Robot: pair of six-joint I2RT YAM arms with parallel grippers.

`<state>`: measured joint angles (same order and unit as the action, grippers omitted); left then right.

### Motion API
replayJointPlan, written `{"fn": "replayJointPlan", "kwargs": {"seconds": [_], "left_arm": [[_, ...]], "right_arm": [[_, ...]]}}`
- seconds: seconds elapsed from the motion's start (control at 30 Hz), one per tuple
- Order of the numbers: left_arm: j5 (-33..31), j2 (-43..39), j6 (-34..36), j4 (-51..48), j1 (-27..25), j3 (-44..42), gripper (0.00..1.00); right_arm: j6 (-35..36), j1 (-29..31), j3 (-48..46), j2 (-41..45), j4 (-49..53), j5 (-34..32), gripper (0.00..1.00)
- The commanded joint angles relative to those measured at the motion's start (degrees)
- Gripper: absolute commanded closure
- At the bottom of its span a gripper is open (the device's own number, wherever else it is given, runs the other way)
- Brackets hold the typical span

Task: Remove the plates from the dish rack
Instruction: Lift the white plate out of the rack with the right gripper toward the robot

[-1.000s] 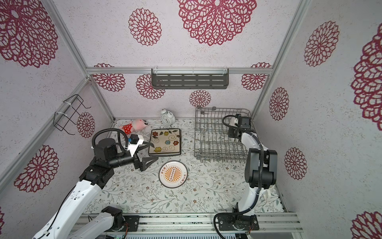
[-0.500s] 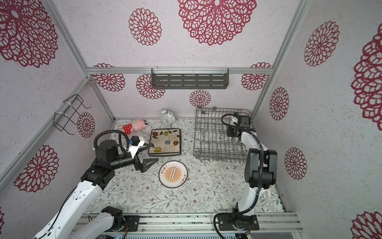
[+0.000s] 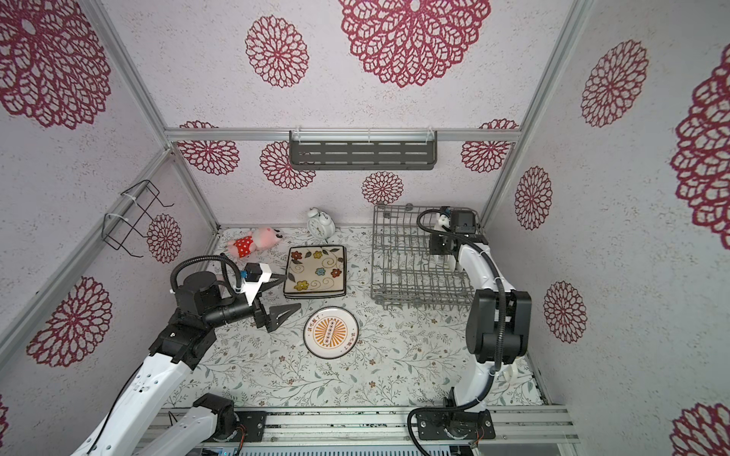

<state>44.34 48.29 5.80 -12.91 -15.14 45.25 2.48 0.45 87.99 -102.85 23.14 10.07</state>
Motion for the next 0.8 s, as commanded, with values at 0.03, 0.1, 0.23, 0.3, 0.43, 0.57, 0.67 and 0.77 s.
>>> {"fn": "replayJointPlan", "kwargs": {"seconds": [0.03,0.1,0.23,0.3,0.43,0.57,0.67,0.77], "left_arm": [[0.84,-2.29,0.52,0.79,-0.35,-0.79,0.03],[0.63,-3.68,0.45,-0.17,-0.33,-0.70,0.03],[-0.24,-6.75,0.96,-2.51,-0.33,-0.38,0.03],[-0.90,-8.61,1.14,-4.26,-0.33,-0.35,0.03],[-3.30,-12.44,1.88,-9.58,-0.33,-0.12,0.03],[-6.67,-17.37,2.74,-14.77,-0.29,-0.38,0.03],[-8.92,-20.75,2.49,-16.18,-0.25,-1.33,0.03],[-9.53,-22.98,1.32,-15.97,-0.20,-2.67,0.03]], "right_arm": [[2.17,2.80,4.27,5.55,2.21,1.68,1.00],[2.47,4.35,4.64,6.87,2.94,1.83,1.00],[6.37,10.34,3.65,11.34,3.16,-1.60,1.00],[10.33,14.71,0.63,15.10,0.96,-4.72,1.00],[16.58,21.90,-8.20,23.18,-5.99,-8.13,1.00],[23.02,29.67,-16.17,30.67,-10.15,-11.36,1.00],[28.78,37.83,-19.88,33.25,-10.41,-18.83,1.00],[34.33,46.60,-22.96,33.79,-10.64,-29.44,1.00]]}}
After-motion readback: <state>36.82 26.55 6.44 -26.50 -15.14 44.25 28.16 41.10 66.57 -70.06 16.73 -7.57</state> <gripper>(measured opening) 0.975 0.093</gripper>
